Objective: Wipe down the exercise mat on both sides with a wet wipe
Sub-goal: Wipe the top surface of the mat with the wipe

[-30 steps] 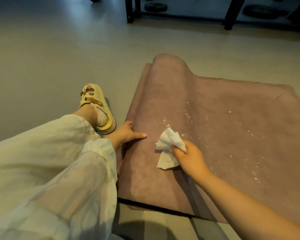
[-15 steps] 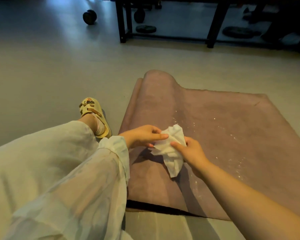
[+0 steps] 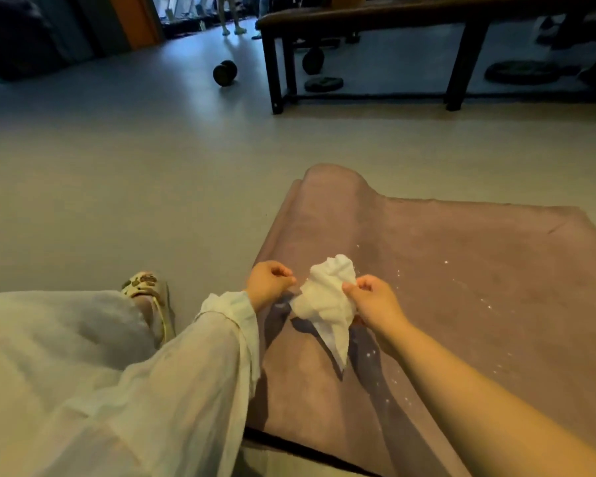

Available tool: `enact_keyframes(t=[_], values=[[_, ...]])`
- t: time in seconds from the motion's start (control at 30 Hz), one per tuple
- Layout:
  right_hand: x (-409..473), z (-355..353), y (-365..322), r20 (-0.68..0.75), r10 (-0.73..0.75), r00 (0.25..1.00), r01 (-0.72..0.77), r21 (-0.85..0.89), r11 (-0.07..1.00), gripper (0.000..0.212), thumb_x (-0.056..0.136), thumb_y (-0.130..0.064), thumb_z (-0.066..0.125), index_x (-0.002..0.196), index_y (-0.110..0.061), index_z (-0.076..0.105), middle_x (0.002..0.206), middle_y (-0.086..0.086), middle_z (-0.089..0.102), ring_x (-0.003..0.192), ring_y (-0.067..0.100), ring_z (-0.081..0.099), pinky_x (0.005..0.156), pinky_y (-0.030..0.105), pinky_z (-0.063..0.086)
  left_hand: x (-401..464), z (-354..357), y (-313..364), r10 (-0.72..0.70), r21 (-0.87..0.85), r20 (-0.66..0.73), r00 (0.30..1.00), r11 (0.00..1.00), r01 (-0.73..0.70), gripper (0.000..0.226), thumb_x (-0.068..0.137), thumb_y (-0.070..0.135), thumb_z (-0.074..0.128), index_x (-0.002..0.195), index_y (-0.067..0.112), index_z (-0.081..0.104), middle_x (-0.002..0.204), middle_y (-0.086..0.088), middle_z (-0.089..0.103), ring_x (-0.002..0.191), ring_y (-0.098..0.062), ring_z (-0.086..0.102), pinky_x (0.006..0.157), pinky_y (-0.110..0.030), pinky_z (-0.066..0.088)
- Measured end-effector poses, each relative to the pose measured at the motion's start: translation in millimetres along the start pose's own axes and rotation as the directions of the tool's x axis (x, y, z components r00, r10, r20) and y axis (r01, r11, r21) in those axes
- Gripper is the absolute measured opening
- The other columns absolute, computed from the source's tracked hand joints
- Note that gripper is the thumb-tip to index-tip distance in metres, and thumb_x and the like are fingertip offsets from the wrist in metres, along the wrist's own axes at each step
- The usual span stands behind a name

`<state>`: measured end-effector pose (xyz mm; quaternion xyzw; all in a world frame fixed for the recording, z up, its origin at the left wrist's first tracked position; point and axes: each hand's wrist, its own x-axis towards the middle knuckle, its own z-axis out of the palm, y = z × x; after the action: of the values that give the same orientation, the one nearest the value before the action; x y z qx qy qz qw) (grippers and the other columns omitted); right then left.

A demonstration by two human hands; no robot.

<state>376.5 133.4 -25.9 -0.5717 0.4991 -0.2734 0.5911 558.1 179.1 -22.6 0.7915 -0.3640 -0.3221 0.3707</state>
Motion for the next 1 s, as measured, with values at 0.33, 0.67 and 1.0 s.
enact_keyframes(t=[0.33,0.67,1.0], values=[[86.6,11.5,-11.0,-0.423,-0.210,0.881,0.128,-0.213,0.969,0.024,0.093,-0.015,0.048,0.072,-0.015,0.037,0.064,-0.004,0.041,0.059,0.017,0.040,0.060,0.029,0.027,14.4,-18.6,-124.0,-0.103,0.322,-0.042,0.994,0.940,0.111,0.092,0.071,0.051,0.074,0.145,0.016,0.031,0.150,-0.016,0.027,0.139,-0.028,0.027,0.114,-0.038,0.025],[103.8,88.7,38.9,0.479,-0.207,0.853,0.519,-0.739,0.429,0.032,0.098,-0.030,0.044,0.125,-0.014,0.045,0.141,0.011,0.042,0.135,0.033,0.032,0.104,0.038,0.024,35.4,-48.6,-151.8,-0.175,0.239,0.253,0.951,0.964,0.114,0.091,0.071,0.036,0.080,0.146,0.018,0.031,0.146,-0.003,0.041,0.130,-0.016,0.042,0.095,-0.012,0.026],[158.6,119.4,44.1,0.458,-0.054,0.887,0.461,-0.886,0.056,0.052,0.101,-0.043,0.010,0.150,-0.032,-0.001,0.159,-0.004,-0.009,0.145,0.020,-0.012,0.112,0.054,-0.008,40.7,-53.1,-160.2,-0.148,0.296,0.332,0.931,0.954,0.046,0.094,0.072,0.031,0.079,0.148,0.019,0.025,0.148,-0.003,0.037,0.133,-0.018,0.039,0.111,-0.028,0.028]])
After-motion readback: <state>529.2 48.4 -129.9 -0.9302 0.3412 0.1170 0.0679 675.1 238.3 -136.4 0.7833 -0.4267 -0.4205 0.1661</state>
